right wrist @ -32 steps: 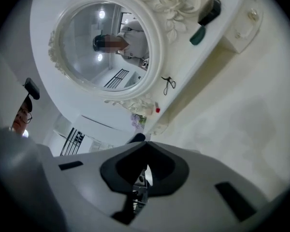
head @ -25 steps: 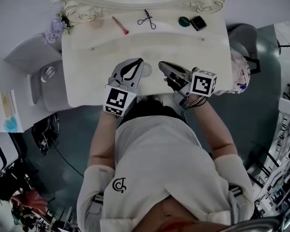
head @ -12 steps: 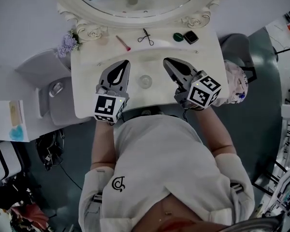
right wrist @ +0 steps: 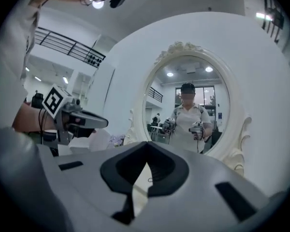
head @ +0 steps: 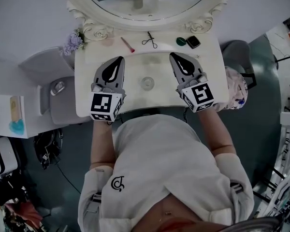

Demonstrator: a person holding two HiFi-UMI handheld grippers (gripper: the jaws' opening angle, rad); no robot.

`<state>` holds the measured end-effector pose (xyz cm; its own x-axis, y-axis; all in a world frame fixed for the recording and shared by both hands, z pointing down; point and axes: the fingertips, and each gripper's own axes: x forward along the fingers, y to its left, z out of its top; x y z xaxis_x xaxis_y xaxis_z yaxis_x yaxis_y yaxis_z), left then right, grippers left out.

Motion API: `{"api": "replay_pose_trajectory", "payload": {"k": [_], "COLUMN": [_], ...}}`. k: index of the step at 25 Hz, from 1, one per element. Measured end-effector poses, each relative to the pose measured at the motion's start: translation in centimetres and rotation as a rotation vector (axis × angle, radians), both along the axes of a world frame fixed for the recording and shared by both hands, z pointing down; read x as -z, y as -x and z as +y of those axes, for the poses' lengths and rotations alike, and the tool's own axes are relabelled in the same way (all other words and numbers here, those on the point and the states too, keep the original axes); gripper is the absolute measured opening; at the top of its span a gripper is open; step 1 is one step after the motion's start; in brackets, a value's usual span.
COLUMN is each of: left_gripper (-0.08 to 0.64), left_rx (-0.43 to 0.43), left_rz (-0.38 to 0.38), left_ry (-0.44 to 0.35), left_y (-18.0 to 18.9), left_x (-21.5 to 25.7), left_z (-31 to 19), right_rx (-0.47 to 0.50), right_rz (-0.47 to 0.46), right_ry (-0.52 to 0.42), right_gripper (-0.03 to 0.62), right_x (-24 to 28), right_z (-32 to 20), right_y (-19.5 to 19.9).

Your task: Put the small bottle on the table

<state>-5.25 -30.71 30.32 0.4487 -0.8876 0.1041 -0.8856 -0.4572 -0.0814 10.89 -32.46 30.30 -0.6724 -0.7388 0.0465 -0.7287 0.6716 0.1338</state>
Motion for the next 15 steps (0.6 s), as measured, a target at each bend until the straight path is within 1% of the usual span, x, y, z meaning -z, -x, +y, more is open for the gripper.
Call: {"api": "replay_pose_trajectory", "payload": {"k": [2,11,15], "left_gripper": [0.013,0.014,0.012], "left_rx": [-0.001,0.0,0.002], "left_rz": [-0.021,-0.041,-0.048], "left_ry": [-0.005,-0.008,-0.004], "left_y": [0.0,-0.3,-0.4], "left_x": [0.2,0.4,0.3], "left_z": [0.0,0.7,1.0], "right_rx": [0.011,0.024,0.029], "right_rz": [0.032,0.039,0.04], "right_ry": [-0.02,-0.023,-0.007], "right_gripper": [0.006,0.005,0.003], "right_x": [-0.3,-0.6,-0.8], "right_z": [0.4,1.4,1.5], "right_y": [0.6,1.2,1.2]}}
